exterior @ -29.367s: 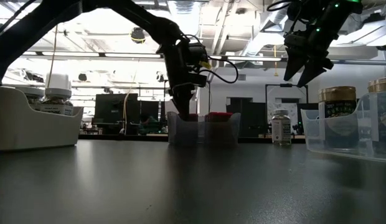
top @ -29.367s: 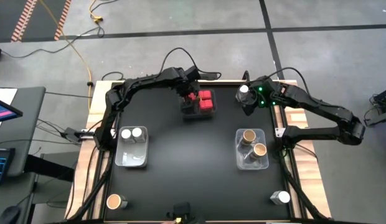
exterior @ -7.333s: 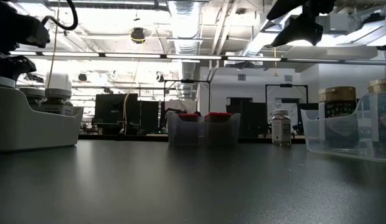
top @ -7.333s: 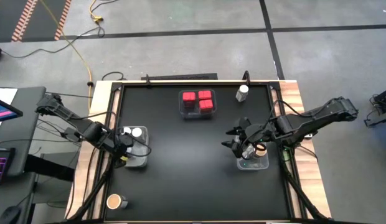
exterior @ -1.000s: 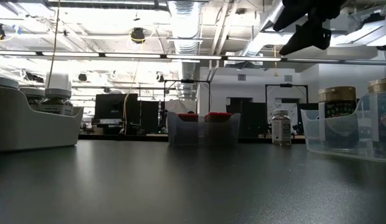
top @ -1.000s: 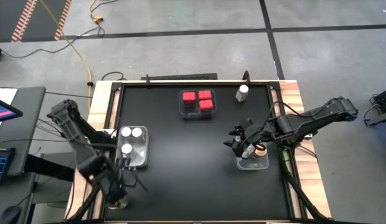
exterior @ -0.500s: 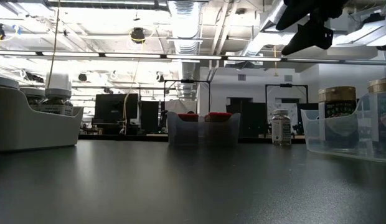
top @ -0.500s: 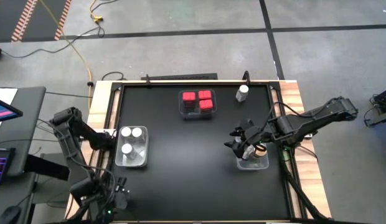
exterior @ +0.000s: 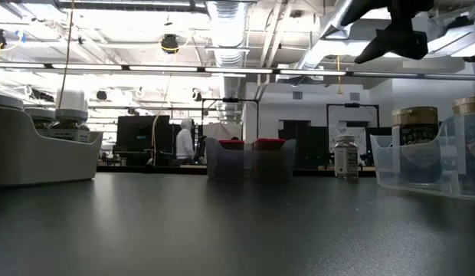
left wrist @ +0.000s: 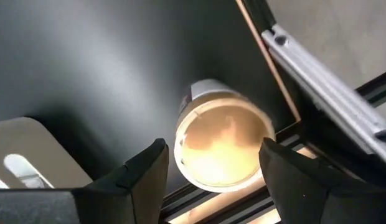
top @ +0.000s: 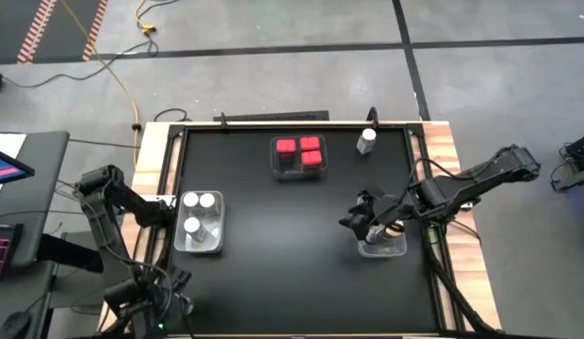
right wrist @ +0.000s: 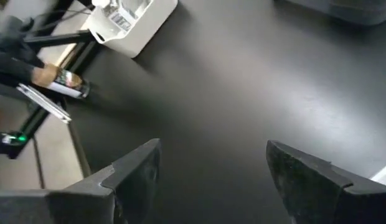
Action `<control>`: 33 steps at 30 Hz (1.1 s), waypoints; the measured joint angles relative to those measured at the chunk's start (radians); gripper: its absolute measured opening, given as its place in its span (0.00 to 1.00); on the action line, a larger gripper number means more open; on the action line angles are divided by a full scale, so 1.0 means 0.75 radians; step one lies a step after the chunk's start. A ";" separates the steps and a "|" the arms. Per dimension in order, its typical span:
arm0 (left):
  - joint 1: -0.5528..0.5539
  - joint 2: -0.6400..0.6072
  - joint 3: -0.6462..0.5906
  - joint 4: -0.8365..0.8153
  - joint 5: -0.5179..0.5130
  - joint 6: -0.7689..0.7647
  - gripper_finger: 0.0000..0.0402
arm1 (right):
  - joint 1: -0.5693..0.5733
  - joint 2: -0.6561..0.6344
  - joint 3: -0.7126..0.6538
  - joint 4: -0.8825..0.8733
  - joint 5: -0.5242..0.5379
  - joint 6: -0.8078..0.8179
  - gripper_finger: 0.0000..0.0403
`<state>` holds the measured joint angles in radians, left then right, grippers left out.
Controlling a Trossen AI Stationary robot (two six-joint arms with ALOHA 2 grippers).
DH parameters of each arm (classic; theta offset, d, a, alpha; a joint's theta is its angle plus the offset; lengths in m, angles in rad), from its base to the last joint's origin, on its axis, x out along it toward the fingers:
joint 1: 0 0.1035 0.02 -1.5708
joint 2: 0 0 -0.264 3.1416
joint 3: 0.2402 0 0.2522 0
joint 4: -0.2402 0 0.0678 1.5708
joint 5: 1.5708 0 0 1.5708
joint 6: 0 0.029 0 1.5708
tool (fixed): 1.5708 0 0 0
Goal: Sort spices by type
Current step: Put the gold seasoning bottle into the transparent bin
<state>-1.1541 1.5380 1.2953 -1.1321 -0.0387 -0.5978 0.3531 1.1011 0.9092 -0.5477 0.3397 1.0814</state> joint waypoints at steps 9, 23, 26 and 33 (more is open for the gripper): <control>-0.002 -0.001 -0.022 0.001 0.002 -0.108 0.59 | 0.069 0.000 0.000 0.048 0.081 0.062 0.78; -0.004 -0.001 -0.021 -0.006 0.005 -0.154 0.62 | 0.079 0.000 0.000 0.045 0.110 0.083 0.78; -0.004 0.000 -0.011 -0.008 0.004 -0.157 0.66 | 0.079 0.000 0.000 0.043 0.110 0.083 0.78; -0.004 0.000 0.002 -0.009 0.004 -0.164 0.76 | 0.079 0.000 0.000 0.043 0.111 0.062 0.78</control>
<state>-1.1572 1.5379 1.2968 -1.1388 -0.0353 -0.7209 0.4120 1.1011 0.9092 -0.5152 0.4231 1.1278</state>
